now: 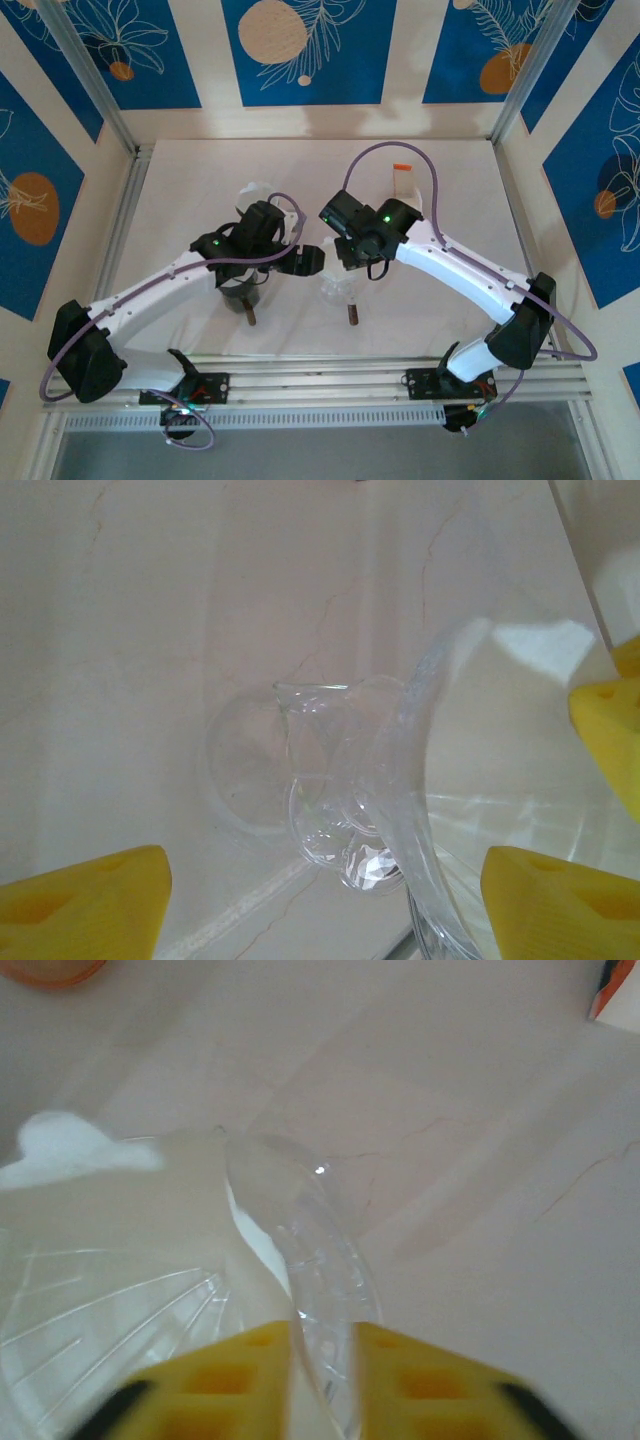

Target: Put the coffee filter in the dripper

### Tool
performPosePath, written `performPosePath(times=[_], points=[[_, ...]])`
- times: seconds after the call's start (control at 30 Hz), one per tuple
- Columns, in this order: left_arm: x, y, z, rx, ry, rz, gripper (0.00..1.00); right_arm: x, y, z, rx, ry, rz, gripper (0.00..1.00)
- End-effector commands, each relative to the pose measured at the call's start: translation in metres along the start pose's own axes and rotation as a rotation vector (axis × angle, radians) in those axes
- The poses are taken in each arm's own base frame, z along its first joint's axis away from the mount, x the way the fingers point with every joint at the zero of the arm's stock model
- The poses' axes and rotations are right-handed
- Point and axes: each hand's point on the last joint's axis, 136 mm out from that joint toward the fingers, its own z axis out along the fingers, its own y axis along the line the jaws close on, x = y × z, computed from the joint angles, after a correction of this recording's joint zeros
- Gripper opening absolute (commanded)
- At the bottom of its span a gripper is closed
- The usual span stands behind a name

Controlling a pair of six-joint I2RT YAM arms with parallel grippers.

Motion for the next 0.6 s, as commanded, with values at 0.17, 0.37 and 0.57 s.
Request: performPosePath(times=[0.17,0.37,0.57], points=[[0.007,0.005,0.004,-0.013,0.022,-0.005,0.81,-0.011,-0.002,-0.014,-0.072,-0.045,0.047,0.6],[0.008,0.006,0.005,-0.015,0.026,-0.007,0.81,-0.006,0.012,0.015,-0.117,0.044,0.039,0.63],[0.009,0.006,0.006,-0.013,0.028,-0.008,0.81,0.002,0.013,0.038,-0.106,0.108,0.037,0.63]])
